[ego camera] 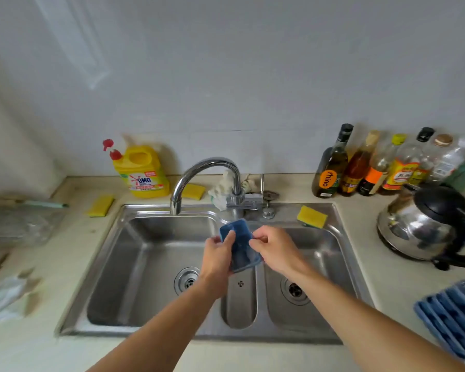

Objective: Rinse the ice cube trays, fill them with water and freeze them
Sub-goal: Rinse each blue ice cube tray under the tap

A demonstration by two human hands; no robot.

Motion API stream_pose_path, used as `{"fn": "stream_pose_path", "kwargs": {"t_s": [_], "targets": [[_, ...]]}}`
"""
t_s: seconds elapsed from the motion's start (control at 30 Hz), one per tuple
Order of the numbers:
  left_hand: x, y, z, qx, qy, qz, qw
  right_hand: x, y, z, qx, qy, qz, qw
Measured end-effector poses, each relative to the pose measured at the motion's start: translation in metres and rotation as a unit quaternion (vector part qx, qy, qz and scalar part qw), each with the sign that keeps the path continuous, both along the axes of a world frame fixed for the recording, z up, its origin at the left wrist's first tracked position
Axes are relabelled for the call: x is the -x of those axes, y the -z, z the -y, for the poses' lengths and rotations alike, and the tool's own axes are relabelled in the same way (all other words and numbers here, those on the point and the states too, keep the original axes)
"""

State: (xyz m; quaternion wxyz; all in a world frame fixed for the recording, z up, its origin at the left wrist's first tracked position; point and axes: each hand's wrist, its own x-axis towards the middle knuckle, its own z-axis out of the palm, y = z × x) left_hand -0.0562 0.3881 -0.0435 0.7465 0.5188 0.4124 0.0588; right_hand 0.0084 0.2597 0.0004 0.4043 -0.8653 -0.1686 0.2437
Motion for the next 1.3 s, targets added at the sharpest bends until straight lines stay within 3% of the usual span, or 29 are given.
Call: {"fn": "stream_pose_path", "kwargs": {"t_s": [0.13, 0.23, 0.5, 0.7, 0.97, 1.3], "targets": [[0.008, 0.028, -0.056, 0.004, 0.001, -0.037, 0.999, -0.002, 0.018, -0.04, 0.017, -0.021, -0.014, 1.0], [0.008, 0.044, -0.086, -0.002, -0.009, -0.065, 0.998, -0.033, 0.036, -0.049, 0.022, 0.043, -0.045, 0.998], [0.0, 0.061, -0.132, -0.039, -0.056, -0.081, 0.994, -0.154, 0.081, -0.079, 0.076, 0.144, 0.03, 0.986], [-0.017, 0.069, -0.156, -0.068, -0.056, -0.086, 0.992, -0.2, 0.112, -0.1, 0.123, 0.114, 0.041, 0.985], [-0.028, 0.078, -0.169, -0.068, -0.085, -0.091, 0.99, -0.213, 0.131, -0.104, 0.123, 0.125, 0.069, 0.982], [-0.033, 0.082, -0.175, -0.052, -0.104, -0.094, 0.989, -0.206, 0.138, -0.099, 0.107, 0.156, 0.024, 0.982]]}}
